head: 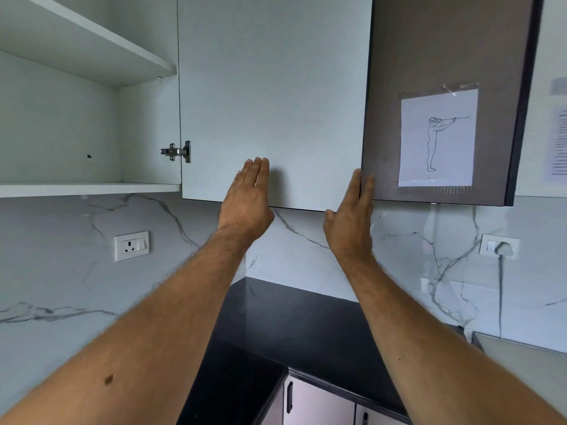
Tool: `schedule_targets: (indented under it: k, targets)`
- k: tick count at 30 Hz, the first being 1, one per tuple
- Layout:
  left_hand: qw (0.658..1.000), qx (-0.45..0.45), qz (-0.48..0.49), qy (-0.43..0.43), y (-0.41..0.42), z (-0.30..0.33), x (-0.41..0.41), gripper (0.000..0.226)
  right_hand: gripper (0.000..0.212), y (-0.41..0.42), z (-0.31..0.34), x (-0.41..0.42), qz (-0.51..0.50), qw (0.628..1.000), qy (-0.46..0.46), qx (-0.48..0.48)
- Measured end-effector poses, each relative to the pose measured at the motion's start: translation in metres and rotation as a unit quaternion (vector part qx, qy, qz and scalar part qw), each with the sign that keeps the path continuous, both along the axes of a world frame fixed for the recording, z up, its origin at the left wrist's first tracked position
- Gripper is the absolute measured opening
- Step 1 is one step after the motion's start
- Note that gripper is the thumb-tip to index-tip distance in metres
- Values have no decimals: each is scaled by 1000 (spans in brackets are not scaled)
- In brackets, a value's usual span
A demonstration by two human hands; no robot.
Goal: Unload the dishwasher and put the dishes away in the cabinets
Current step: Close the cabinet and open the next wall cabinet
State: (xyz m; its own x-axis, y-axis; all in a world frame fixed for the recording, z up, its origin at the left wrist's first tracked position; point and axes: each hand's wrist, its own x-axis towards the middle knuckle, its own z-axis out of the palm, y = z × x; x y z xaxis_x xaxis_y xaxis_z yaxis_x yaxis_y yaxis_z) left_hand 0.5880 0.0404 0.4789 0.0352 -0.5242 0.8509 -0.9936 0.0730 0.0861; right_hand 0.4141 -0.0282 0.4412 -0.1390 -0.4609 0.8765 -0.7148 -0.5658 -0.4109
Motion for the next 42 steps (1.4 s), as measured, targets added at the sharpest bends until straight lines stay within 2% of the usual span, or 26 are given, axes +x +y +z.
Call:
schedule_targets:
  k: [2,4,10,18,24,27,30,42]
  targets:
    - [1000,-2,-6,2,-8,1,1,87,100,-10,-4,2,-21,998,64,7]
    - [1000,-3,-10,7,-15,1,2,87,98,-19,-4,1,-31,995,87,35]
    - [999,10,-27,26,-35,-7,2,86,93,-42,9,-13,2,991,77,105]
    - [998,18,-46,41,-57,-10,1,86,97,-67,33,-25,116,974,-25,193]
    - [997,17,-58,41,-68,-16,1,86,110,-92,37,-15,113,966,10,233]
    - [997,32,-55,42,-72,-20,7,86,114,-103,34,-10,85,961,57,257]
    - [997,36,-49,52,-76,-22,15,86,111,-107,27,-7,55,963,70,253]
    - [996,31,-69,48,-80,-17,2,87,107,-99,23,-20,53,967,104,226]
